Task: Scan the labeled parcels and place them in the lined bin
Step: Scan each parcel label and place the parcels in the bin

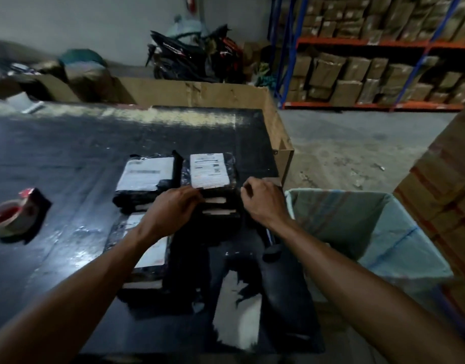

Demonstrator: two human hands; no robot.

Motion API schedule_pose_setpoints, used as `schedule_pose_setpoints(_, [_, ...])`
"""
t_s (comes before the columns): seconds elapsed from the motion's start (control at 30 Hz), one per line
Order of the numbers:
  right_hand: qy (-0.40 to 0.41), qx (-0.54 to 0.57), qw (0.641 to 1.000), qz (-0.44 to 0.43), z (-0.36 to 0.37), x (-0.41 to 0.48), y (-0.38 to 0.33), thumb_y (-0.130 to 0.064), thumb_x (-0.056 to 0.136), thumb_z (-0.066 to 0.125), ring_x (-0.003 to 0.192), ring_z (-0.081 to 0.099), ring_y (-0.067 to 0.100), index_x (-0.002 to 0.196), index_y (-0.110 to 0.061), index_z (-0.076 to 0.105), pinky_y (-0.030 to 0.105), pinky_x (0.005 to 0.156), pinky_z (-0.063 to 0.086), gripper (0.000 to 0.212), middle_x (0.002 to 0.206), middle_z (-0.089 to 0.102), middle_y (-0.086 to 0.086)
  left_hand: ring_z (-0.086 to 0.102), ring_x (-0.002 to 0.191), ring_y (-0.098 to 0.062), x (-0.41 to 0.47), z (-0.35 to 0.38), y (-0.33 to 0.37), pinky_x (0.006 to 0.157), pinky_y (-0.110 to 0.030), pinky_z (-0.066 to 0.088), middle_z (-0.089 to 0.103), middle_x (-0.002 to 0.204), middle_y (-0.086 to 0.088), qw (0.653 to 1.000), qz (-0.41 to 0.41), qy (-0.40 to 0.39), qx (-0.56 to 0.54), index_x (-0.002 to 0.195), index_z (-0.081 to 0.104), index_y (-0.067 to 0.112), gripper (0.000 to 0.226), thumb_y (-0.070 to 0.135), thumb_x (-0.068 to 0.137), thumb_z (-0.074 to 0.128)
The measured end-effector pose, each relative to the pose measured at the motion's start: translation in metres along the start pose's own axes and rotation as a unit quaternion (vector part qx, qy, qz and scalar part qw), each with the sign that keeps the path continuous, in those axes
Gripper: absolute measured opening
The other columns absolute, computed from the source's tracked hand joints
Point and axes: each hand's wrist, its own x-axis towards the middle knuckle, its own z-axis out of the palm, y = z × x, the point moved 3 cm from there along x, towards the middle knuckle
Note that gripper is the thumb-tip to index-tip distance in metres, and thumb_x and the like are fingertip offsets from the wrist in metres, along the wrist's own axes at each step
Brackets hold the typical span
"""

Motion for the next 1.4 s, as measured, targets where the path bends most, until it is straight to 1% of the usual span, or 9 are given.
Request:
schedule_pose_setpoints(0.23, [-0.233,0.045,0.971,0.013,0.08,-0.029,-0.087,-0.057,0.097,0.048,0.106,0.066,0.038,0.107,-0.012,0.067,0.043,0.087,0.055,0.05,0.114,0.071,0.019,0.062,0.101,-0.037,-0.089,-0.014,-0.082,0.079,-0.045,0.051,0.067,0.11,-0.013,0.969,-0.226,0.075,0.063,0.114,0.063,0.011,0.033,0.001,0.083,0.065])
schedule_pose_setpoints(0.33, [-0.307,0.069,0.949,0.008,0.101,-0.051,-0.114,-0.06,0.099,0.041,0.11,0.064,0.041,0.114,-0.004,0.064,0.044,0.089,0.053,0.062,0.12,0.067,0.025,0.059,0.107,-0.041,-0.111,-0.007,-0.101,0.083,-0.048,0.05,0.062,0.119,-0.021,0.933,-0.353,0.05,0.046,0.12,0.056,0.008,0.03,0.029,0.098,0.057])
schedule_pose_setpoints(0.47, [-0.315,0.127,0.94,0.023,0.105,-0.063,-0.131,-0.054,0.101,0.044,0.101,0.066,0.037,0.105,-0.007,0.067,0.04,0.085,0.052,0.052,0.112,0.068,0.021,0.057,0.118,-0.048,-0.118,0.005,-0.104,0.097,-0.048,0.047,0.058,0.127,-0.039,0.864,-0.49,-0.009,-0.115,0.121,0.056,-0.01,0.071,0.057,0.099,0.043])
schedule_pose_setpoints(0.53, [-0.301,0.15,0.941,0.035,0.102,-0.062,-0.128,-0.055,0.1,0.045,0.092,0.066,0.033,0.086,-0.01,0.065,0.036,0.078,0.05,0.051,0.099,0.067,0.018,0.059,0.117,-0.048,-0.113,0.005,-0.095,0.097,-0.045,0.046,0.061,0.122,-0.039,0.848,-0.504,-0.006,-0.162,0.114,0.062,-0.012,0.076,0.059,0.099,0.041])
schedule_pose_setpoints(0.83, [-0.113,0.25,0.961,0.048,0.078,-0.087,-0.05,-0.052,0.099,0.052,0.102,0.061,0.012,0.113,-0.017,0.062,0.026,0.085,0.047,0.038,0.111,0.061,-0.004,0.064,0.105,-0.039,-0.078,-0.002,0.006,0.086,-0.041,0.048,0.065,0.113,-0.02,0.845,-0.457,0.142,-0.239,0.121,0.039,0.011,0.058,0.056,0.091,0.06])
schedule_pose_setpoints(1.03, [-0.035,0.132,0.99,0.032,0.047,-0.081,0.027,-0.047,0.099,0.054,0.089,0.063,0.018,0.103,-0.018,0.066,0.034,0.078,0.051,0.031,0.101,0.065,-0.001,0.065,0.101,-0.029,-0.062,0.056,0.022,0.092,-0.044,0.054,0.067,0.108,-0.009,0.802,-0.463,0.088,-0.366,0.115,0.057,0.013,0.057,0.063,0.088,0.06])
schedule_pose_setpoints(1.13, [0.061,0.066,0.987,0.131,0.034,-0.063,0.07,-0.039,0.099,0.055,0.097,0.064,0.031,0.102,-0.014,0.063,0.039,0.081,0.051,0.027,0.109,0.062,0.009,0.069,0.094,-0.023,-0.062,0.088,0.025,0.089,-0.042,0.056,0.071,0.103,-0.005,0.811,-0.451,0.035,-0.372,0.11,0.062,0.014,0.062,0.07,0.083,0.06])
schedule_pose_setpoints(1.3, [-0.117,0.045,0.948,0.292,0.066,-0.035,0.097,-0.052,0.088,0.066,0.124,0.057,0.039,0.131,-0.002,0.05,0.045,0.099,0.049,0.068,0.135,0.058,0.024,0.066,0.106,-0.027,-0.072,0.118,0.028,0.091,-0.034,0.049,0.07,0.115,-0.01,0.781,-0.485,0.013,-0.392,0.121,0.062,0.008,0.071,0.07,0.087,0.055])
schedule_pose_setpoints(1.4, [-0.109,0.087,0.935,0.325,0.072,-0.03,0.086,-0.041,0.081,0.077,0.115,0.065,0.036,0.12,-0.002,0.062,0.037,0.089,0.052,0.057,0.124,0.067,0.021,0.06,0.117,-0.033,-0.071,0.116,0.035,0.091,-0.03,0.041,0.064,0.13,-0.016,0.782,-0.488,0.03,-0.388,0.132,0.056,0.005,0.064,0.057,0.095,0.055])
